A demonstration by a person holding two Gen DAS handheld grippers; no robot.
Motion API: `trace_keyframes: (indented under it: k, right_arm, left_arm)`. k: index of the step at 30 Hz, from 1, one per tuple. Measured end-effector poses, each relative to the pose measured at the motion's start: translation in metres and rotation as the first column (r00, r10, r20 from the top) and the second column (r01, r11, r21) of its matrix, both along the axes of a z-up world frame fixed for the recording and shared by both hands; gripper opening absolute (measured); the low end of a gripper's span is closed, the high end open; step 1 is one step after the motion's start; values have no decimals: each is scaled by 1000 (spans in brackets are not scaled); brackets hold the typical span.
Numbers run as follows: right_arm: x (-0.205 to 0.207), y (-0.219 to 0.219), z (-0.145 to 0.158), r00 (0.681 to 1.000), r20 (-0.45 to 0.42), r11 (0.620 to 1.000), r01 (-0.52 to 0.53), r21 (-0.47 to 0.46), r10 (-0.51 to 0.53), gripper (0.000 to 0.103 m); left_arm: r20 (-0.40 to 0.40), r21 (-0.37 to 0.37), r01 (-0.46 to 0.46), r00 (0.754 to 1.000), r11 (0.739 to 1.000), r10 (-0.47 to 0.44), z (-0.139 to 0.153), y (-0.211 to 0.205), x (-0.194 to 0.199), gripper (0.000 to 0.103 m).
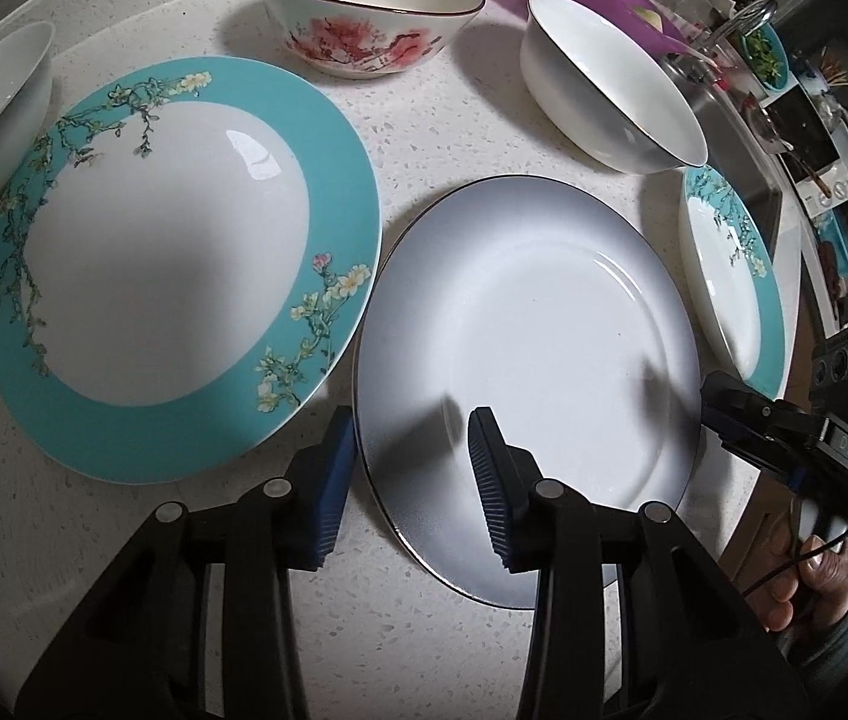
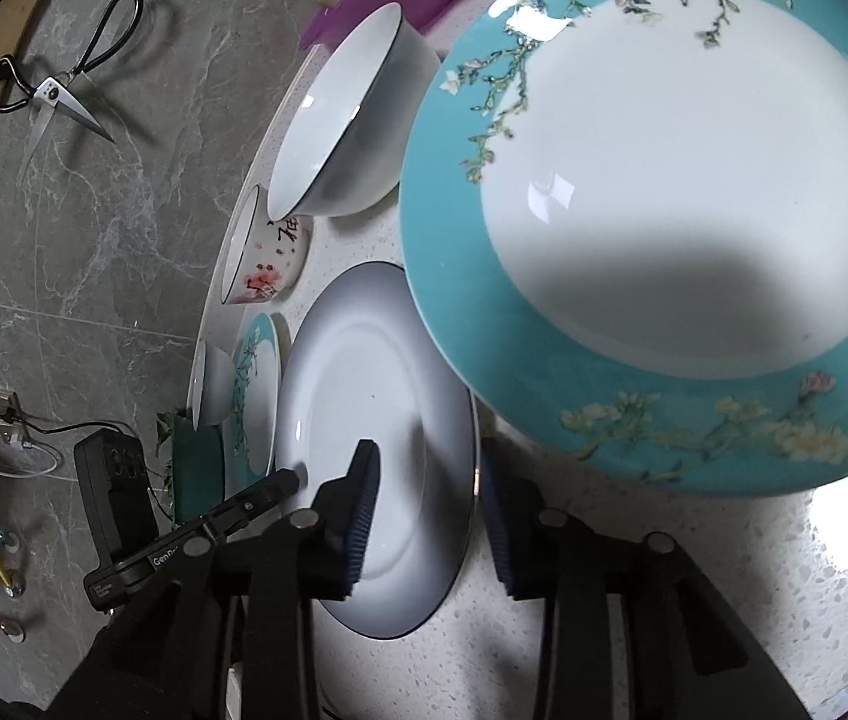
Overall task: Organize plates and bowls
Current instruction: 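Reach the left tool to the grey-rimmed white plate and grip its rim, then lift the grey-rimmed plate with the left tool toward the teal floral plate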
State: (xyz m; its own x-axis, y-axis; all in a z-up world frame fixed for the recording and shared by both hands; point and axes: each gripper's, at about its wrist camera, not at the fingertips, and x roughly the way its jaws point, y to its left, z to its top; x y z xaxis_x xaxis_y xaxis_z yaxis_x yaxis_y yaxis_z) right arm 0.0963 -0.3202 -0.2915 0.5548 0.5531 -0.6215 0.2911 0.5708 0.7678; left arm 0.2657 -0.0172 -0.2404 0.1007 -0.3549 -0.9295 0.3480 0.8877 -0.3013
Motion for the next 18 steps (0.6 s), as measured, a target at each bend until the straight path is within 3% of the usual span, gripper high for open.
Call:
trace_keyframes:
  k: [4, 6, 7, 9, 18]
  right_arm:
    - [4, 6, 6, 1000, -4, 997, -18, -80, 18, 45]
    - [6, 5, 7, 999, -29, 991, -20, -134, 17, 32]
    - [6, 4, 5, 999, -51, 988, -20, -155, 12, 17]
    - [6, -1, 2, 998, -55, 992, -15, -127, 8, 17]
    - [8, 4, 5, 997, -68, 983, -32, -180, 20, 17]
  left_arm:
    - [8, 22, -1, 1000, 1000, 0, 0, 9, -4, 28]
    - [13, 23, -3, 1000, 1000, 2, 0, 12, -4, 28]
    - [14, 24, -3, 1000, 1000, 2, 0, 13, -4, 28]
    - [22, 33, 3, 1000, 999, -4, 1, 11, -5, 28]
    - [15, 26, -1, 1000, 1000, 1, 0, 16, -12, 25]
